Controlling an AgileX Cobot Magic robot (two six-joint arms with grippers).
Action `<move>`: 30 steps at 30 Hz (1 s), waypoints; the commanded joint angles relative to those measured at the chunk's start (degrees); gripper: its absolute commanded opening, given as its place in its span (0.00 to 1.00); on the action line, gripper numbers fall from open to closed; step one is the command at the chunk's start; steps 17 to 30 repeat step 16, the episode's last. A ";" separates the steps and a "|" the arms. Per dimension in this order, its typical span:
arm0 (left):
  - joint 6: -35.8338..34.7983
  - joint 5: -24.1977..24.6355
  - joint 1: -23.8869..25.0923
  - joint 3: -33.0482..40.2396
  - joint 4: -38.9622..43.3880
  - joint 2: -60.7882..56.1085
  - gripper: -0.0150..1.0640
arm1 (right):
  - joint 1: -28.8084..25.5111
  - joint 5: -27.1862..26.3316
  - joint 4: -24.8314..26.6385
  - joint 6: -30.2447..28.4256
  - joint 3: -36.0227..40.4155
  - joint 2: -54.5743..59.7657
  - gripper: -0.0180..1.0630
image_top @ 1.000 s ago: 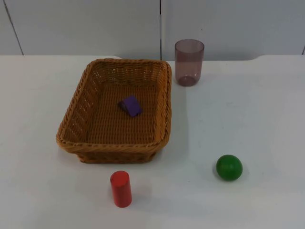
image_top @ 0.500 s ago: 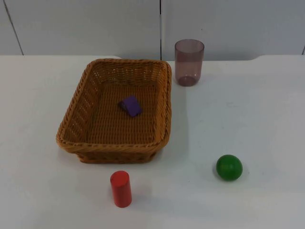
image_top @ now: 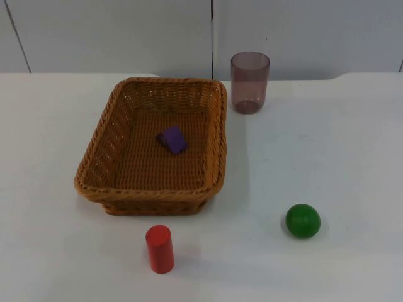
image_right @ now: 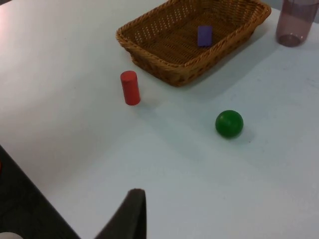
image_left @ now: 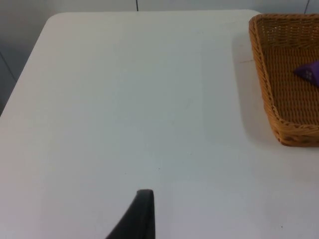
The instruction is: Pick up the basket with the left hand and place the triangular block into the basket with the right hand.
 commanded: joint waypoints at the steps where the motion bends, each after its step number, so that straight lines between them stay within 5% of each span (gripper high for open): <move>1: -0.27 -0.65 -0.17 0.27 -0.69 -0.13 0.99 | -2.79 -0.87 0.17 -0.26 0.39 -0.15 0.99; 12: -0.27 -0.65 -0.17 0.27 -0.69 -0.13 0.99 | -27.74 -0.96 0.17 0.12 0.39 -0.15 0.99; 30: -0.27 -0.65 -0.17 0.27 -0.69 -0.13 0.99 | -31.17 -0.96 0.17 0.12 0.39 -0.15 0.99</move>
